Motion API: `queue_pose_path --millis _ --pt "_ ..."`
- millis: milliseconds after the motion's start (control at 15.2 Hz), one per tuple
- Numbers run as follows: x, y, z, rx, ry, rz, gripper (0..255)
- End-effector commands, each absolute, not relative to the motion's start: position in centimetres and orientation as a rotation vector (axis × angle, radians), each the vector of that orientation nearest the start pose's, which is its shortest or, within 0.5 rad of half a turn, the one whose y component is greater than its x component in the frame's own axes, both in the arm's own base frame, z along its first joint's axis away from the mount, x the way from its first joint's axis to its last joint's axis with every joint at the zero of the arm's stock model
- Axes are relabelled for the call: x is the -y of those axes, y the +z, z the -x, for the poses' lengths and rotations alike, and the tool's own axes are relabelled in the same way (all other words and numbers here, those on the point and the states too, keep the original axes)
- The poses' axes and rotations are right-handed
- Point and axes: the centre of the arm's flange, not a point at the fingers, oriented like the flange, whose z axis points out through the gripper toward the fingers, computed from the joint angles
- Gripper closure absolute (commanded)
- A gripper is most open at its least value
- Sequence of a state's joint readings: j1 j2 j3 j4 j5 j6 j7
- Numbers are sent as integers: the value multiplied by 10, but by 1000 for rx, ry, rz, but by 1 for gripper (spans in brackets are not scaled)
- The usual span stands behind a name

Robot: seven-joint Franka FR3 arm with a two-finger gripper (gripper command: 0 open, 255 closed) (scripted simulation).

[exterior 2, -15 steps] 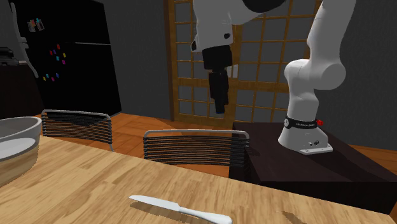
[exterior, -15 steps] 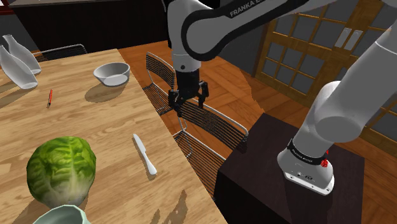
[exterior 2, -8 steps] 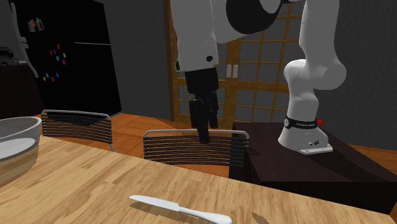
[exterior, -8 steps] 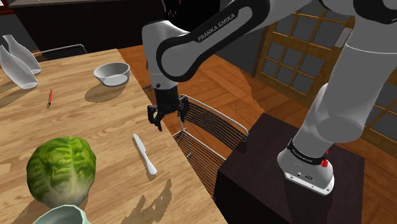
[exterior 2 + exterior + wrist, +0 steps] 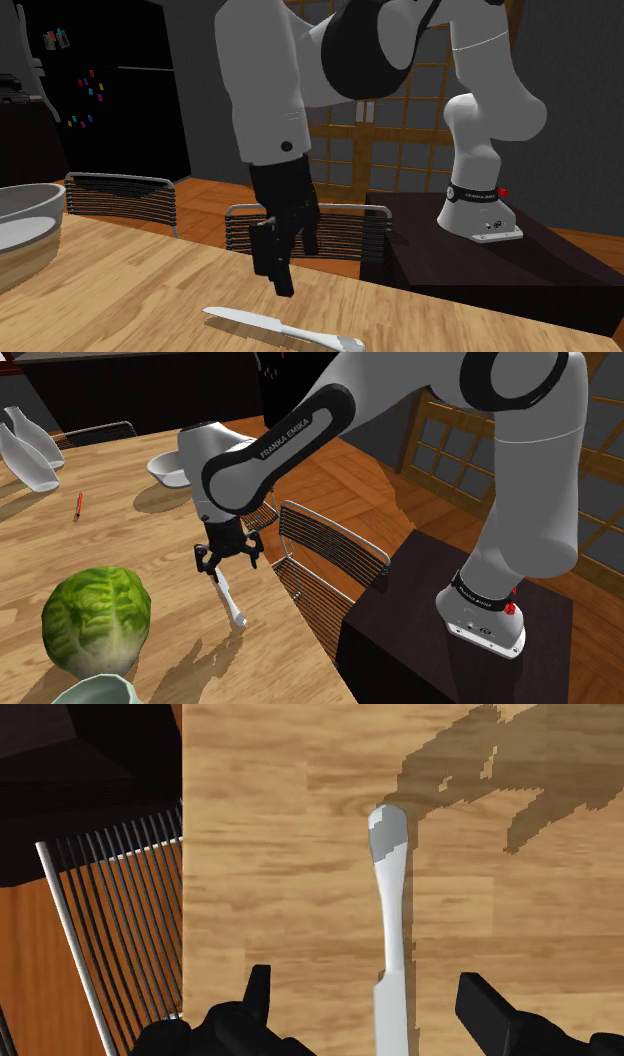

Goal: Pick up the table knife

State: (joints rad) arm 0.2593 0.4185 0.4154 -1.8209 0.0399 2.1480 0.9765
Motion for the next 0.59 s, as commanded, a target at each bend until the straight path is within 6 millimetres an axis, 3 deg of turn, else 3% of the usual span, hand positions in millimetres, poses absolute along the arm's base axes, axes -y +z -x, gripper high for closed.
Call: queue_pose_path --millis 0,66,528 --pt "-403 306 -522 -550 286 2986 0" --pt "-412 300 -528 -559 289 2984 0" --pt "-414 267 -529 -560 289 2984 0"
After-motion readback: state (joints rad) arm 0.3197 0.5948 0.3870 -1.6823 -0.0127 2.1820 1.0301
